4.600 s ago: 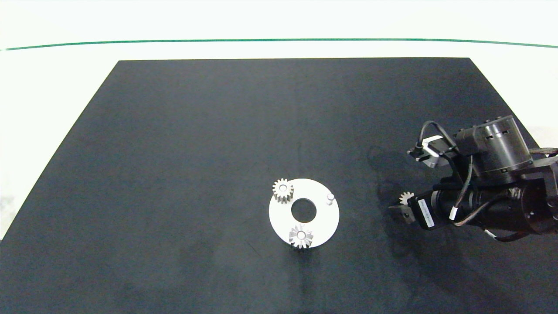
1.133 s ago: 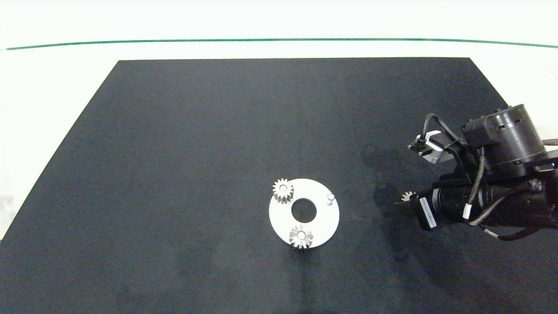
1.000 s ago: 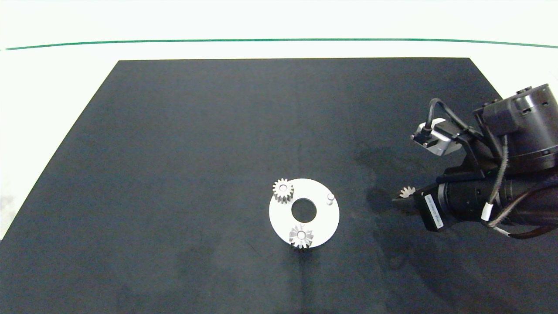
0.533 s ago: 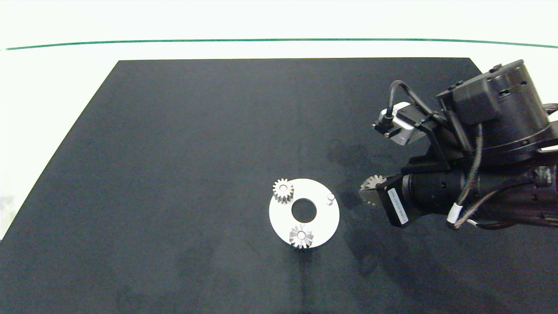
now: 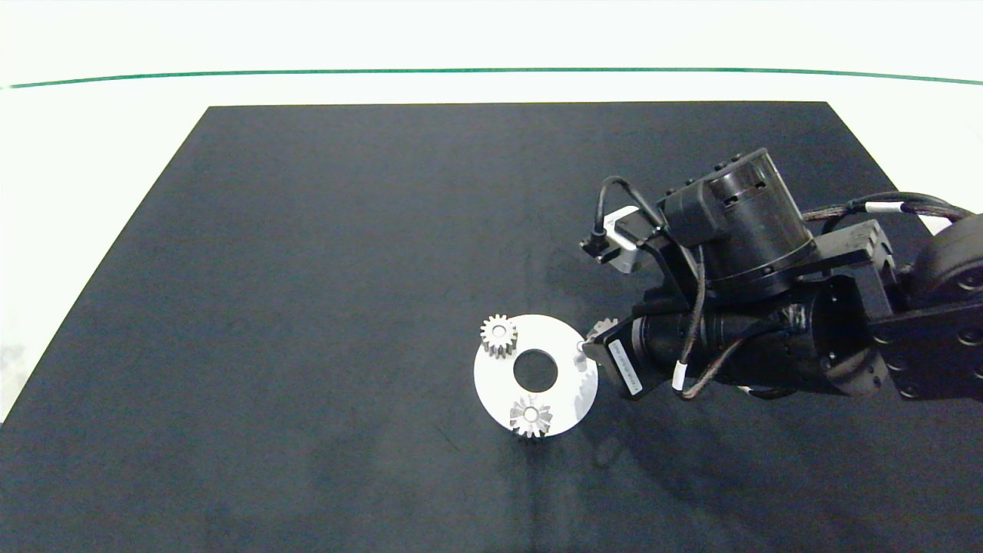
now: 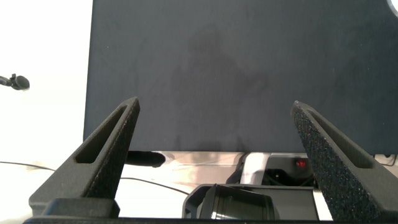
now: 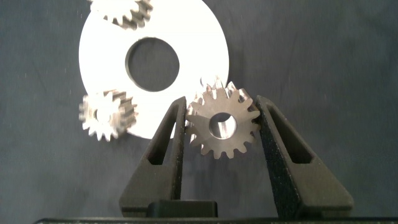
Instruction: Install three planetary gears onto the carrier pins
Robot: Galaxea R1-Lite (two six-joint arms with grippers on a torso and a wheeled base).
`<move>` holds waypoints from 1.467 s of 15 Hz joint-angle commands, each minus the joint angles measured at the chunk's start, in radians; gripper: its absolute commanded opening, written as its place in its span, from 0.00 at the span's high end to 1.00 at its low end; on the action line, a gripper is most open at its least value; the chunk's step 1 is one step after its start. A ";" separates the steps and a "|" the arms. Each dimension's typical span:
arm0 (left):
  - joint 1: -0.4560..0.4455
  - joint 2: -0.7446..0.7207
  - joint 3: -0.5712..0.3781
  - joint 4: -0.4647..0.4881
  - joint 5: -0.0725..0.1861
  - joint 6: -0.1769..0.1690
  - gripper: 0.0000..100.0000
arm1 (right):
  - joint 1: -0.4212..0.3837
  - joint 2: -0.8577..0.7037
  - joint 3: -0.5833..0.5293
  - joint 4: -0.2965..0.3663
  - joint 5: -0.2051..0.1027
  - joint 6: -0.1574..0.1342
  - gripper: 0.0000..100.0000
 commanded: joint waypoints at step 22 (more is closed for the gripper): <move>-0.003 -0.013 0.000 0.007 0.002 0.000 0.00 | -0.007 0.105 -0.058 0.001 -0.002 0.004 0.93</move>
